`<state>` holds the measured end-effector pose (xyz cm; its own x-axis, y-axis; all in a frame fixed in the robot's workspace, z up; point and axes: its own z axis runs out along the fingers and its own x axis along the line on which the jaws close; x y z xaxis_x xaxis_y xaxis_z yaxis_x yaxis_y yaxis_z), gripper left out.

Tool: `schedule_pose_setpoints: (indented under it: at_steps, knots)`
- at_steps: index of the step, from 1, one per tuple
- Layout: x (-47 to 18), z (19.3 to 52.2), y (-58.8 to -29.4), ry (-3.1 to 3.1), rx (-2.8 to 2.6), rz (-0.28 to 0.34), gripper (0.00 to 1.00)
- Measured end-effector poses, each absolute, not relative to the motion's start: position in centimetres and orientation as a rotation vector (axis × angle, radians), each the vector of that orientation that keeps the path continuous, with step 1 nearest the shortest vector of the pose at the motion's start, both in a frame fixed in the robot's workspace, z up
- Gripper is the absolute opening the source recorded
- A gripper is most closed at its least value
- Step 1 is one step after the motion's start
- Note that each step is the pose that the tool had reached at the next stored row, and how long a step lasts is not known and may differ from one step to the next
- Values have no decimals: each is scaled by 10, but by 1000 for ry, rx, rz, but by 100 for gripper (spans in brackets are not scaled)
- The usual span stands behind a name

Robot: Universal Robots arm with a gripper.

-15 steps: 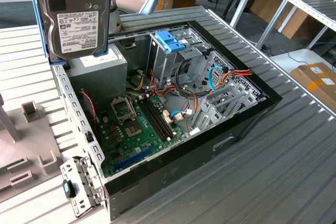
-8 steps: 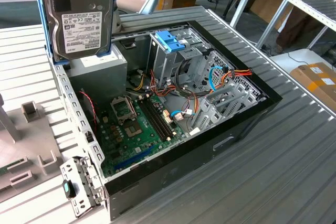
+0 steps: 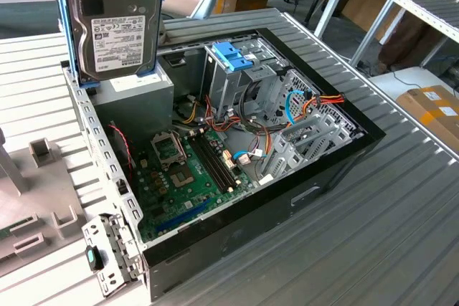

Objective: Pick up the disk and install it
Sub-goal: 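Pick up the disk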

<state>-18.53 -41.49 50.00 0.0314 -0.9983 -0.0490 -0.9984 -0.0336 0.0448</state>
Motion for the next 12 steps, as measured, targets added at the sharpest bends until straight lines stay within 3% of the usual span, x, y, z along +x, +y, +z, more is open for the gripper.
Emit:
schedule_pose_setpoints:
  at_steps: [12]
  knots:
    - [-177,500,-415,2183,-2255,104,37]
